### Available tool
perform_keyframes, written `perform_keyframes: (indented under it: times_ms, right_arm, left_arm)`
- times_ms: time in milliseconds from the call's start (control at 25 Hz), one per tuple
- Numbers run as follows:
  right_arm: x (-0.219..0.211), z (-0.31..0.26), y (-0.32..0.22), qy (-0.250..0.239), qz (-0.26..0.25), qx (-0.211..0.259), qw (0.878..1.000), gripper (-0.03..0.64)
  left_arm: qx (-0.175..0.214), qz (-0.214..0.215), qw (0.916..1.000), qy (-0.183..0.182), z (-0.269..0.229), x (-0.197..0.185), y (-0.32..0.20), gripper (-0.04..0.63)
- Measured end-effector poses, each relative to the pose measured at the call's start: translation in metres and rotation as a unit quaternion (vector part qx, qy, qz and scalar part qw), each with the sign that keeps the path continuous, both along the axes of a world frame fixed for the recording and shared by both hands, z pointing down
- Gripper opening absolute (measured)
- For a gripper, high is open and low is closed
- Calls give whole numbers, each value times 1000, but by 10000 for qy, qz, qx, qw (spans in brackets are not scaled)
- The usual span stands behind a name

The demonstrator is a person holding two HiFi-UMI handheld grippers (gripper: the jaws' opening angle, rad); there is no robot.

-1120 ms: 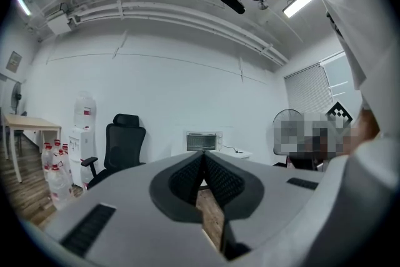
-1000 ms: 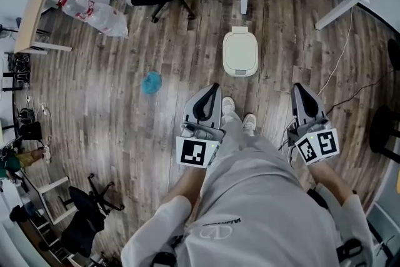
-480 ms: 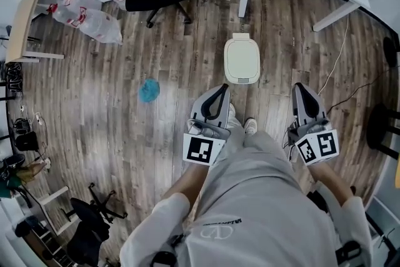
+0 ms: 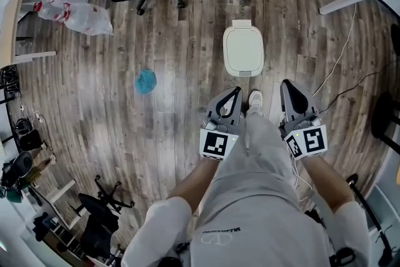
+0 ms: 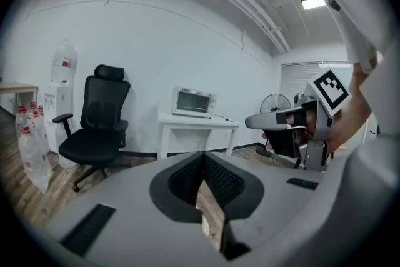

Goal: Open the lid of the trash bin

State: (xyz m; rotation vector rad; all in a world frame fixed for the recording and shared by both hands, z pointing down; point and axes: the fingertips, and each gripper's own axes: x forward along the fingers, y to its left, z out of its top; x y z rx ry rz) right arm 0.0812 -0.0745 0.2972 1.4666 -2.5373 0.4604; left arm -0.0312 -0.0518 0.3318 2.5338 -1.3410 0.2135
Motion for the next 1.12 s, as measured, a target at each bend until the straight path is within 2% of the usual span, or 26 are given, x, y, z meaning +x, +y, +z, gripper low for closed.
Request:
perform_keyframes:
  times_ms: [240, 400, 640, 840, 1120]
  right_arm:
    - [-14, 105, -28, -229, -104, -537, 9982, 17]
    - [-15, 174, -45, -430, 20, -780, 9960, 17]
    - [-12, 296, -48, -365, -125, -1293, 9909, 17]
    - [-10, 352, -37, -387, -50, -1522, 9876, 17]
    - [-9, 385, -30, -463, 182, -1666, 9848, 17]
  left_arm:
    - [-547, -106, 9984, -69, 108, 32, -25, -2]
    - [-860, -257, 9958, -148, 196, 43, -38, -2]
    - [-1263, -275, 9913, -254, 317, 60, -47, -2]
    - [-1421, -259, 9892, -256, 377, 65, -41, -2]
    - [-1645, -236, 9852, -410, 431, 69, -28, -2]
